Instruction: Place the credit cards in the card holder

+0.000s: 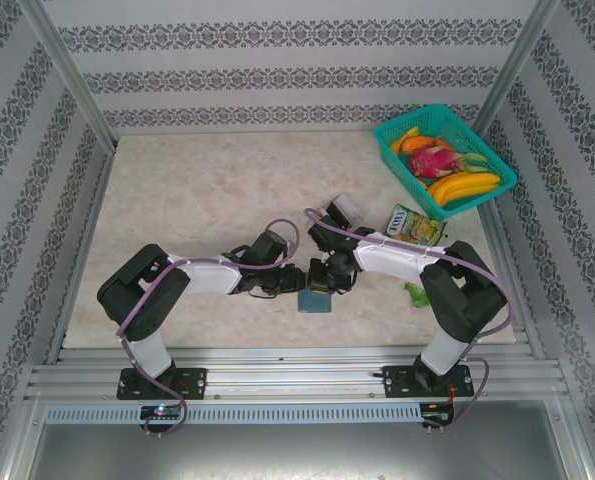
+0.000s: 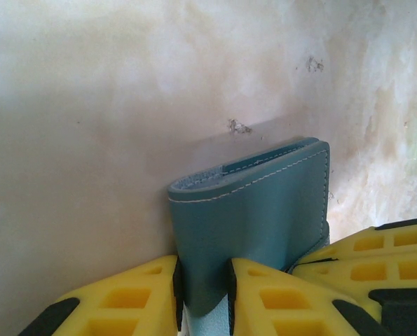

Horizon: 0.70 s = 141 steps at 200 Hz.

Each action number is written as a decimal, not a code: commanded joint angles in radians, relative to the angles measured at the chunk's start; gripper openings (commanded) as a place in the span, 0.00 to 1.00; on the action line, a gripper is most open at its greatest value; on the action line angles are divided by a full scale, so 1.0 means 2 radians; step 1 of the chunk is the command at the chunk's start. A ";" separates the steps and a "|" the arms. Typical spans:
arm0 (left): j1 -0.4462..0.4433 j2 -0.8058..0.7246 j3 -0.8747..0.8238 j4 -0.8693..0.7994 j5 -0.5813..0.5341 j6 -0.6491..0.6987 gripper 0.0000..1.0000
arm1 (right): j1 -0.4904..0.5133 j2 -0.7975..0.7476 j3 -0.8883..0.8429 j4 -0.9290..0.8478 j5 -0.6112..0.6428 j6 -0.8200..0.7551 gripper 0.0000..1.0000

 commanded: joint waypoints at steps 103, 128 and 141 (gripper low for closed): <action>-0.024 0.025 0.000 -0.041 0.019 -0.001 0.25 | 0.002 -0.071 -0.047 0.026 0.021 0.008 0.05; -0.025 0.023 -0.001 -0.039 0.024 0.001 0.27 | 0.012 -0.049 -0.043 0.021 0.020 0.013 0.04; -0.025 0.023 0.000 -0.042 0.025 0.003 0.28 | 0.014 -0.044 -0.042 0.016 0.026 0.012 0.04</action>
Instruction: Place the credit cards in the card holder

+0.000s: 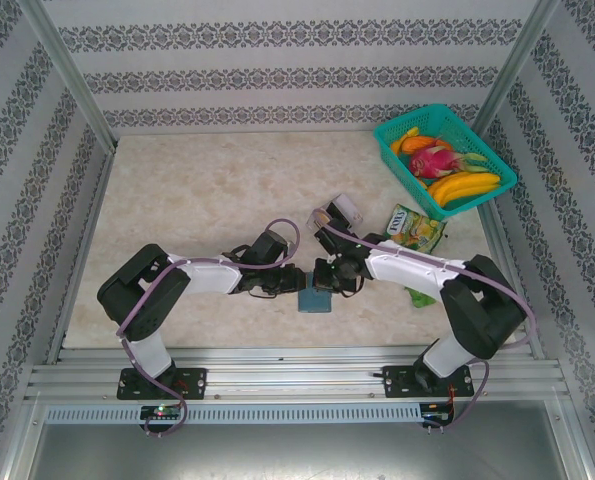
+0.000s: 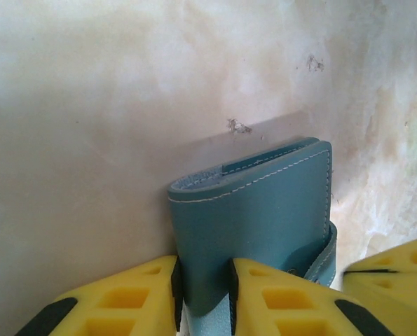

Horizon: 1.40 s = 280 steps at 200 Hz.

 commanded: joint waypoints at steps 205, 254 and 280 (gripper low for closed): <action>-0.033 0.025 0.006 -0.072 0.019 0.028 0.27 | 0.008 0.011 0.001 0.002 0.013 0.008 0.04; -0.034 0.026 0.006 -0.072 0.017 0.028 0.27 | 0.008 -0.003 -0.008 -0.003 0.007 0.006 0.04; -0.034 0.025 0.006 -0.073 0.017 0.029 0.27 | 0.012 -0.036 -0.008 -0.022 0.018 0.009 0.04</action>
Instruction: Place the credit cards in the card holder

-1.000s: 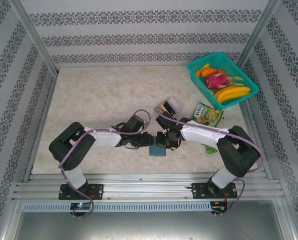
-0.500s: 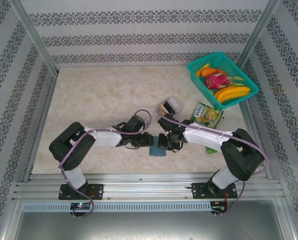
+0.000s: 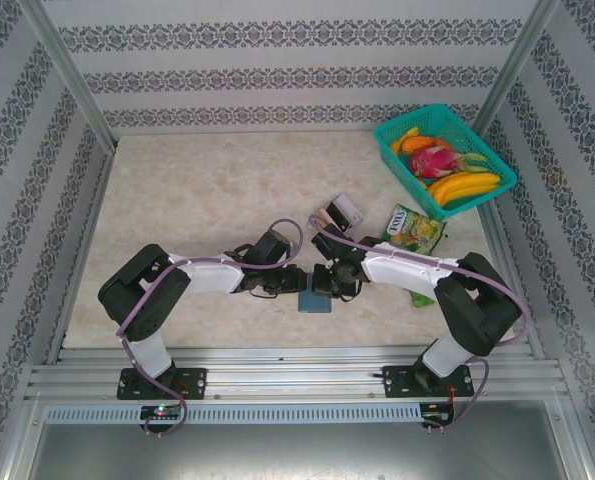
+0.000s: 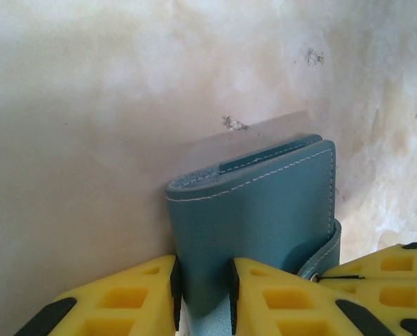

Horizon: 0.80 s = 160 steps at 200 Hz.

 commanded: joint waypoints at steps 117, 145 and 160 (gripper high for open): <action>-0.028 0.027 -0.003 -0.052 0.031 0.011 0.27 | -0.013 0.005 -0.002 0.023 -0.003 0.006 0.03; -0.029 0.028 0.000 -0.053 0.033 0.012 0.27 | -0.013 0.015 -0.002 0.028 -0.004 0.006 0.03; -0.029 0.027 0.000 -0.054 0.033 0.012 0.27 | -0.012 0.017 0.001 0.030 -0.007 0.007 0.03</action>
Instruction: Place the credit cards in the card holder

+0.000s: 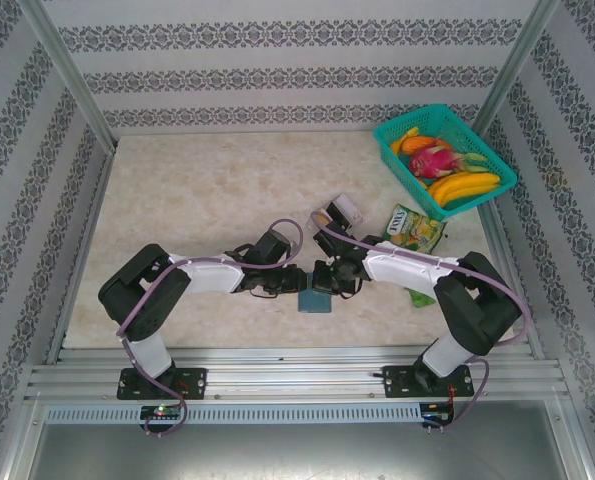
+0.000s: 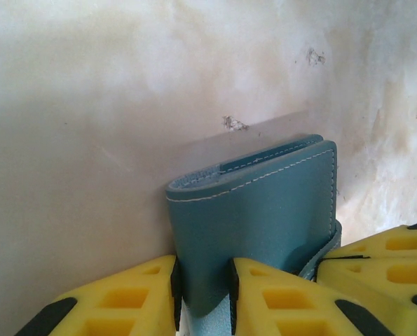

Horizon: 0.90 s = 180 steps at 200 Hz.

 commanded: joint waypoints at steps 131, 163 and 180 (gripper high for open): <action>-0.029 0.030 -0.004 -0.042 0.034 0.003 0.25 | 0.024 0.040 0.008 0.005 -0.004 -0.001 0.02; -0.029 0.030 -0.007 -0.036 0.032 -0.007 0.24 | 0.036 0.048 0.016 -0.017 0.018 -0.018 0.02; -0.029 0.031 -0.009 -0.033 0.031 -0.012 0.24 | 0.039 0.051 0.018 -0.025 0.028 -0.024 0.02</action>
